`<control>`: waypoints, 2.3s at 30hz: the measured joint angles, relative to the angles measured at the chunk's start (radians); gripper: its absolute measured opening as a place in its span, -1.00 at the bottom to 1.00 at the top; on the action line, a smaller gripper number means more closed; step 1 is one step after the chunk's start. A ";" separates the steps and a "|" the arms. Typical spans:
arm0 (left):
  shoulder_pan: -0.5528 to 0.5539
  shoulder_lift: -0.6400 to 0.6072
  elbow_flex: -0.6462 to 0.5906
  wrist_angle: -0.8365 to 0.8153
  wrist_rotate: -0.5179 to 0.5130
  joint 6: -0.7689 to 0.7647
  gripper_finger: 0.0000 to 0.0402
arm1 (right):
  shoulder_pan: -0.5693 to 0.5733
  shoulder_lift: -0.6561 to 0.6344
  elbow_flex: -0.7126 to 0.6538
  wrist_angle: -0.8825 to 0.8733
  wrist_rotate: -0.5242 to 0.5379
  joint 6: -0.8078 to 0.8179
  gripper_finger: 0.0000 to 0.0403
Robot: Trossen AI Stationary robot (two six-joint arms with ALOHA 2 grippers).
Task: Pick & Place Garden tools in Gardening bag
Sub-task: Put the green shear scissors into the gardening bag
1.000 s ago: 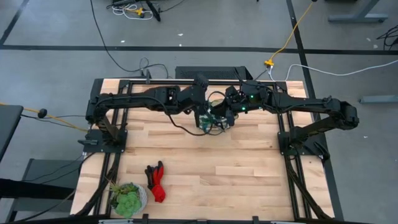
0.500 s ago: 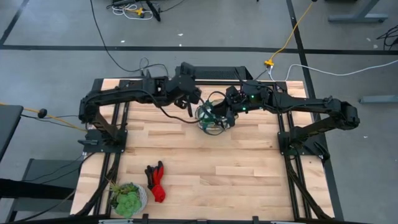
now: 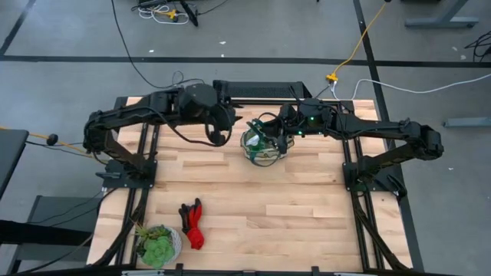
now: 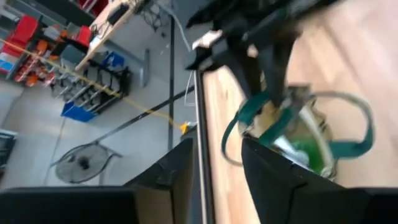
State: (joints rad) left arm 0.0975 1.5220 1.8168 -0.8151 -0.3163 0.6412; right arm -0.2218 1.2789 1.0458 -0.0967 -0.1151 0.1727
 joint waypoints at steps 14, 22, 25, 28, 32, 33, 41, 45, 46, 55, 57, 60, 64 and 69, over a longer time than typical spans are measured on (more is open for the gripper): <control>0.000 -0.026 0.000 -0.008 0.076 -0.096 -0.76 | 0.000 -0.086 0.000 0.019 0.138 -0.158 -0.71; 0.000 -0.026 0.000 -0.007 0.078 -0.104 -0.97 | 0.000 -0.148 0.000 0.002 0.163 -0.212 -0.71; 0.000 -0.026 0.000 -0.007 0.078 -0.107 -0.95 | 0.000 -0.162 -0.009 0.008 0.168 -0.219 -0.71; 0.000 -0.026 0.000 -0.007 0.077 -0.106 -0.96 | 0.000 -0.187 -0.069 0.064 0.189 -0.223 -0.71; -0.001 -0.026 0.000 -0.006 0.077 -0.106 -0.97 | 0.000 -0.239 -0.191 0.203 0.190 -0.222 -0.71; -0.001 -0.026 0.000 -0.006 0.077 -0.106 -0.97 | 0.000 -0.254 -0.221 0.243 0.189 -0.223 -0.71; 0.000 -0.033 0.000 -0.009 0.102 -0.151 -0.98 | 0.000 -0.326 -0.379 0.448 0.187 -0.239 -0.71; 0.002 -0.057 0.000 -0.024 0.119 -0.164 -0.98 | 0.000 -0.318 -0.412 0.478 0.191 -0.240 -0.71; 0.004 -0.062 -0.001 -0.040 0.118 -0.164 -0.98 | 0.000 -0.315 -0.419 0.484 0.198 -0.240 -0.71; 0.019 -0.157 0.002 -0.079 0.138 -0.187 -0.98 | 0.000 -0.263 -0.499 0.675 0.231 -0.284 -0.71; 0.018 -0.185 -0.001 -0.099 0.168 -0.188 -0.98 | -0.003 -0.242 -0.524 0.730 0.231 -0.294 -0.70; 0.018 -0.213 0.001 -0.099 0.202 -0.187 -0.99 | -0.008 -0.224 -0.569 0.833 0.231 -0.294 -0.69; 0.029 -0.240 0.000 -0.136 0.217 -0.193 -0.99 | -0.014 -0.203 -0.612 0.905 0.238 -0.293 -0.70; 0.062 -0.269 -0.020 -0.142 0.281 -0.223 -0.99 | -0.016 -0.188 -0.625 0.936 0.235 -0.289 -0.70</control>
State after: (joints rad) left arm 0.1597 1.2532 1.7972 -0.9567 -0.0355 0.4184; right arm -0.2382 1.0910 0.4212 0.8396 0.1203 -0.1162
